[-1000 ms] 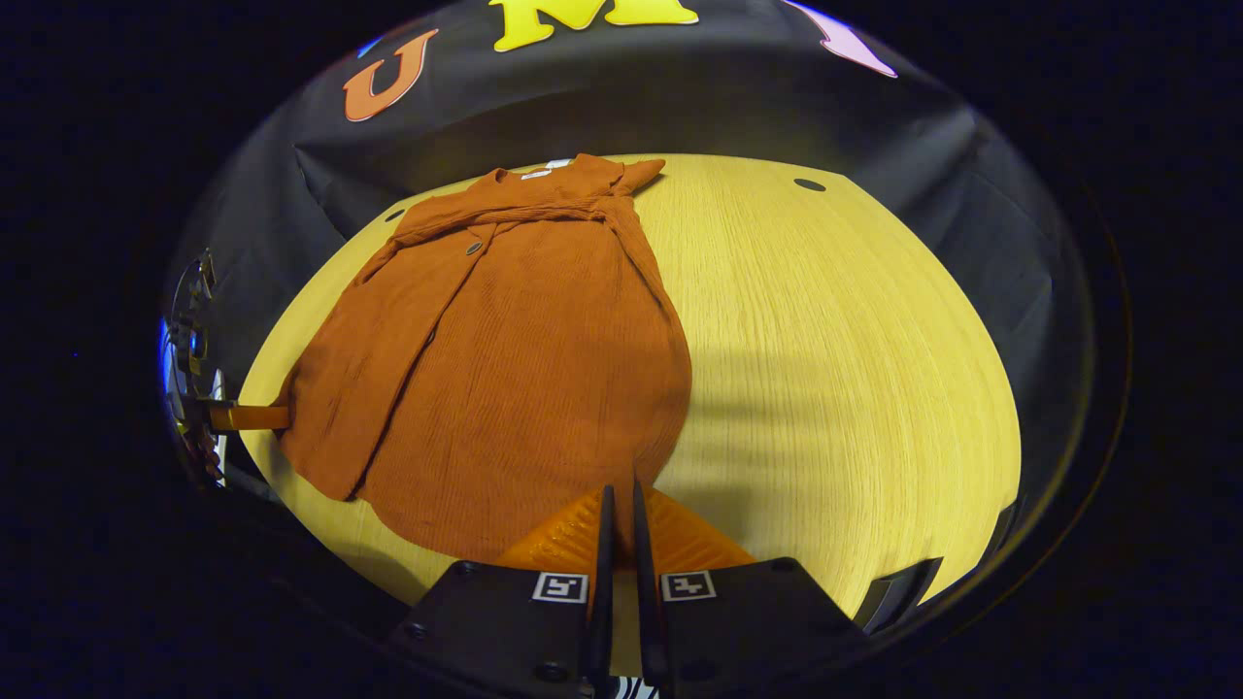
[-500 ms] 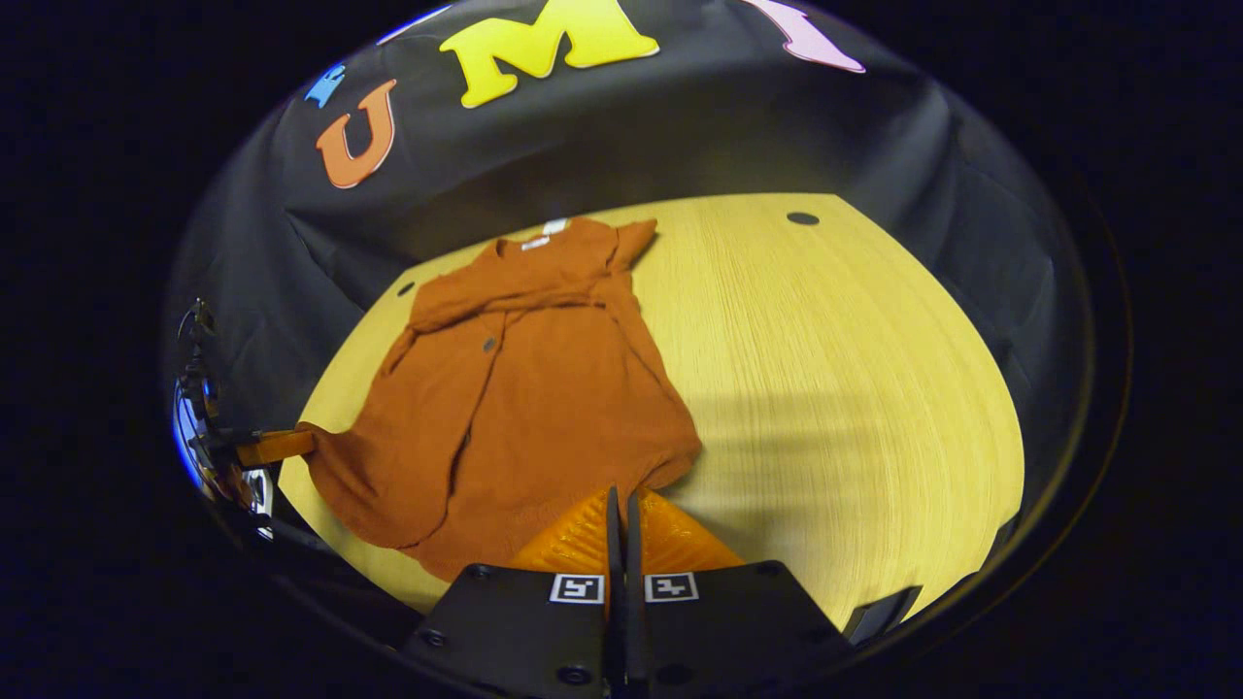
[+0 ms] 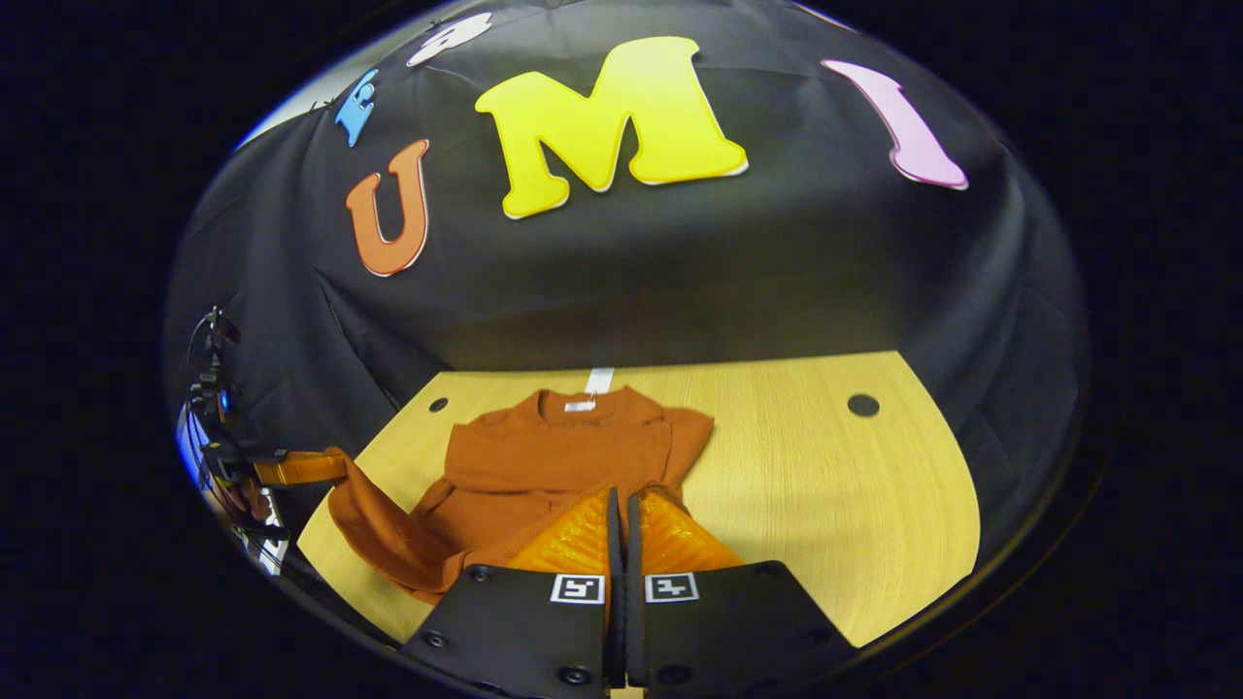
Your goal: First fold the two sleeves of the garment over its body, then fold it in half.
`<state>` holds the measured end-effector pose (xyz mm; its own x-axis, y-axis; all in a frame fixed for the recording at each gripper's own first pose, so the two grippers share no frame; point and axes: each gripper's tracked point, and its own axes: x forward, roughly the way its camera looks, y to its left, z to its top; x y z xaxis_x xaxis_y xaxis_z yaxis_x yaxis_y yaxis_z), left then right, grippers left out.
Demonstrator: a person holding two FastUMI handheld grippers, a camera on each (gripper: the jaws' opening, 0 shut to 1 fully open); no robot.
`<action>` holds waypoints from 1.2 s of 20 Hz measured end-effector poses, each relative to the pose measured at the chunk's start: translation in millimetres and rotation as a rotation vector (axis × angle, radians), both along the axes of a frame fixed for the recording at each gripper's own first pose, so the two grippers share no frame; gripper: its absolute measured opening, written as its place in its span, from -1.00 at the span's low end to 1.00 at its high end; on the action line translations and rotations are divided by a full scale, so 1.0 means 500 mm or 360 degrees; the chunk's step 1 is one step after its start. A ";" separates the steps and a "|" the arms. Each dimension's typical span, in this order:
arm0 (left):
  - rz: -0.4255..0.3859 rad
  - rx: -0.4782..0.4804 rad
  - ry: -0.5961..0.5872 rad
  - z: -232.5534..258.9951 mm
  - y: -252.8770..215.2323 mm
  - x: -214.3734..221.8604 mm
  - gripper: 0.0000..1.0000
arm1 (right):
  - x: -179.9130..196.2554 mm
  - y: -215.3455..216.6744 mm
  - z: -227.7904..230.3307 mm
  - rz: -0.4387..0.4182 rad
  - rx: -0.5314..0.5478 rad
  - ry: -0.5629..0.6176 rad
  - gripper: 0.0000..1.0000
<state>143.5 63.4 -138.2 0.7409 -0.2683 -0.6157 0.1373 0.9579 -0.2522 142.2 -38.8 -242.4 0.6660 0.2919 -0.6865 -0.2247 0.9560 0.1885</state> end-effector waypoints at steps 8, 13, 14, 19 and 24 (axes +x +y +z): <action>0.0078 -0.0067 0.0005 -0.063 0.044 0.345 -0.94 | 0.297 0.048 -0.143 0.0021 -0.0145 -0.0049 -0.99; 0.0160 0.0010 0.0154 -0.245 0.097 0.433 -0.94 | 0.379 0.022 -0.357 -0.0027 -0.0186 0.0133 -0.99; 0.0176 0.0022 0.0195 -0.276 0.107 0.438 -0.94 | 0.388 0.012 -0.383 -0.0035 -0.0189 0.0158 -0.99; 0.0222 -0.0003 0.0208 -0.351 0.121 0.490 -0.92 | 0.404 -0.008 -0.453 -0.0078 -0.0195 0.0208 -0.99; 0.0269 0.0063 0.0168 -0.340 0.132 0.494 -0.04 | 0.415 -0.006 -0.425 -0.0110 -0.0184 0.0136 0.07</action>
<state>390.7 129.3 -308.2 0.7043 -0.1198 -0.6997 -0.0512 0.9745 -0.2184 349.5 -42.0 -454.6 0.6194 0.1632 -0.7679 -0.1454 0.9851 0.0920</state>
